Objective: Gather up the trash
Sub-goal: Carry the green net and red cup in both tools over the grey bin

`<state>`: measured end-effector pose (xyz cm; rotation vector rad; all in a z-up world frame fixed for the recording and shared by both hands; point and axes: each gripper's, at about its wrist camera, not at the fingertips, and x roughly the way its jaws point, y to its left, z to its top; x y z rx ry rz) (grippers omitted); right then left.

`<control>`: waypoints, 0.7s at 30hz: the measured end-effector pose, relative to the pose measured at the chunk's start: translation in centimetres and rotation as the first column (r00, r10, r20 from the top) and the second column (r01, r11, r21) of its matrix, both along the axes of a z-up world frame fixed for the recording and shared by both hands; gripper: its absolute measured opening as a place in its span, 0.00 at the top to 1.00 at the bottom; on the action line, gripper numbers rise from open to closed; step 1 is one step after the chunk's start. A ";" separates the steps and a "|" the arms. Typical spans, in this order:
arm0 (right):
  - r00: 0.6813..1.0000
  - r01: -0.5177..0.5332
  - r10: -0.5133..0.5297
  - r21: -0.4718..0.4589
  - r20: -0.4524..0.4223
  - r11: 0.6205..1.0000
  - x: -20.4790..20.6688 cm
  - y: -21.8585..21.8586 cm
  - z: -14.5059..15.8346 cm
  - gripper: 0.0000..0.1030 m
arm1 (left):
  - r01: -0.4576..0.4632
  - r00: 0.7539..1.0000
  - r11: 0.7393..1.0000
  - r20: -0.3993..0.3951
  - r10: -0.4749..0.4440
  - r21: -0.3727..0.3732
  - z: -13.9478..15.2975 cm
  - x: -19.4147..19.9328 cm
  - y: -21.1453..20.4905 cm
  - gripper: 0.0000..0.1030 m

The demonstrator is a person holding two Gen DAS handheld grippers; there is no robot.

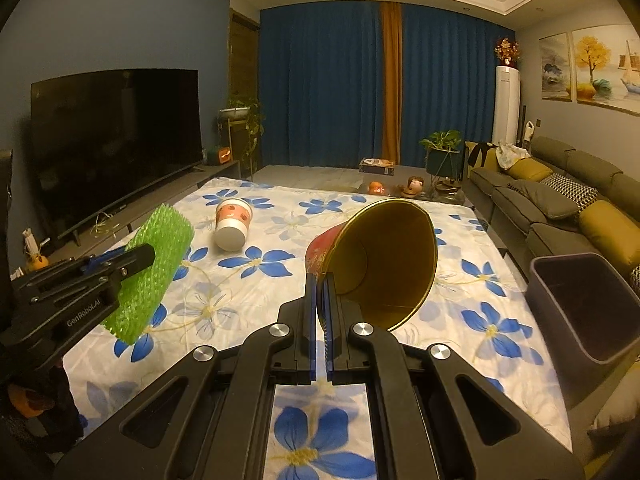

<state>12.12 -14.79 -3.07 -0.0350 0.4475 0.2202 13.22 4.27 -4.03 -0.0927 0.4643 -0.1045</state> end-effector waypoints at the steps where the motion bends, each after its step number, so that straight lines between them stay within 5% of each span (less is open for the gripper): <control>1: 1.000 0.003 -0.003 0.001 0.003 1.000 -0.2 -0.3 0.1 0.96 | 0.004 1.000 1.000 0.004 -0.004 0.002 0.2 -0.2 -0.3 0.87; 21: 0.995 0.093 -0.094 0.026 0.038 0.995 -3.1 -5.7 0.8 0.96 | 0.106 0.993 0.993 0.045 -0.109 0.056 1.8 -1.9 -6.5 0.87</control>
